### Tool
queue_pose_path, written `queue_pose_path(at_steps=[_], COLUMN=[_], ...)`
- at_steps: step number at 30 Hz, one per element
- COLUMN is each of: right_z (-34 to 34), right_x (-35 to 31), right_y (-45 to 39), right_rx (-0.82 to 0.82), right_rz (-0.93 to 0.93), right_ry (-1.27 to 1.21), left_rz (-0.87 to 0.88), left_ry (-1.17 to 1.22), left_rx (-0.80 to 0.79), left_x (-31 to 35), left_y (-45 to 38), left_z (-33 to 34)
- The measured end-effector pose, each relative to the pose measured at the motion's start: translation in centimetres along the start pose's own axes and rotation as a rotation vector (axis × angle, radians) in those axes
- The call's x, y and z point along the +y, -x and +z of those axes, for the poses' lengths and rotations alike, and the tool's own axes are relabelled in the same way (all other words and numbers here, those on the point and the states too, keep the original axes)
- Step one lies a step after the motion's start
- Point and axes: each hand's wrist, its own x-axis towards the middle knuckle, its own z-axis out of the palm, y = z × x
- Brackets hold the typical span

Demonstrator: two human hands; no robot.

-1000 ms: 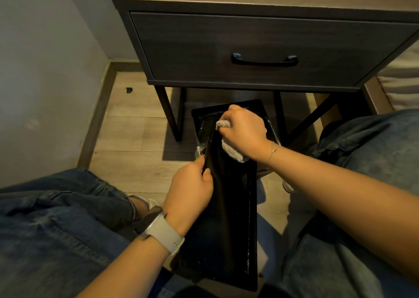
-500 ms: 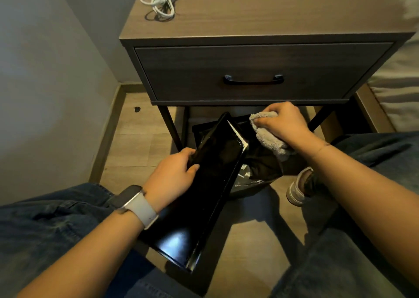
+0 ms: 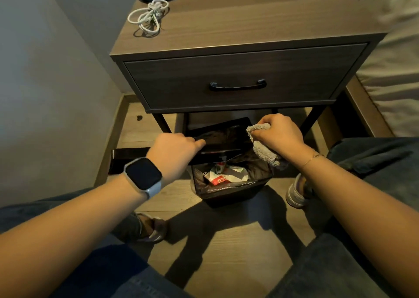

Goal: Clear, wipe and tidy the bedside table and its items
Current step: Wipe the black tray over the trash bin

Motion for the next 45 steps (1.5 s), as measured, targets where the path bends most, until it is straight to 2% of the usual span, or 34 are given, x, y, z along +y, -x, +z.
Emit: queue_pose_path(at_steps=[3,7,10,15,18,23,25,29,32,36,43,45], right_z=[-0.2,-0.4,-0.6,-1.6,-0.8,4.9,6.5,8.8,9.8,11.0,9.5,8.0], right_x=[0.2,0.2,0.2,0.1,0.0,-1.1,-1.9,-2.7,-2.4,-1.1,-1.0,-1.1], right_y=[0.0,0.0,0.0,0.7,1.6,1.5,0.6,-1.1,-1.4,-0.6,-0.7,-1.1], right_rx=[0.015,0.021,0.045,0.145,0.155,0.086,0.093,0.027,0.018,-0.074,-0.222,-0.203], right_rz=[-0.01,-0.027,-0.045,-0.111,-0.253,-0.555,-0.606,-0.595,-0.616,-0.596,-0.534,-0.48], right_ry=[0.005,0.001,-0.006,0.013,0.169,0.452,0.524,0.651,0.727,0.822,0.736,0.671], left_rz=[0.035,-0.019,-0.107,-0.292,-0.315,-0.334,-0.325,-0.28,-0.318,-0.338,-0.372,-0.369], left_ry=[-0.059,-0.054,0.076,0.433,0.525,0.665,0.682,0.696,0.702,0.683,0.68,0.678], left_rx=[0.0,0.014,0.052,0.073,-0.008,-0.129,-0.141,-0.111,-0.108,-0.013,-0.093,-0.072], left_x=[1.4,1.2,0.8,-1.6,-2.6,-3.8,-3.7,-3.3,-3.3,-3.0,-2.6,-2.5], left_y=[0.5,1.1,1.2,1.1,1.2,0.4,-0.1,-0.5,-0.6,-0.7,-1.0,-0.9], left_z=[0.2,1.0,0.9,1.5,2.3,3.2,3.0,2.9,2.9,2.8,2.6,2.4])
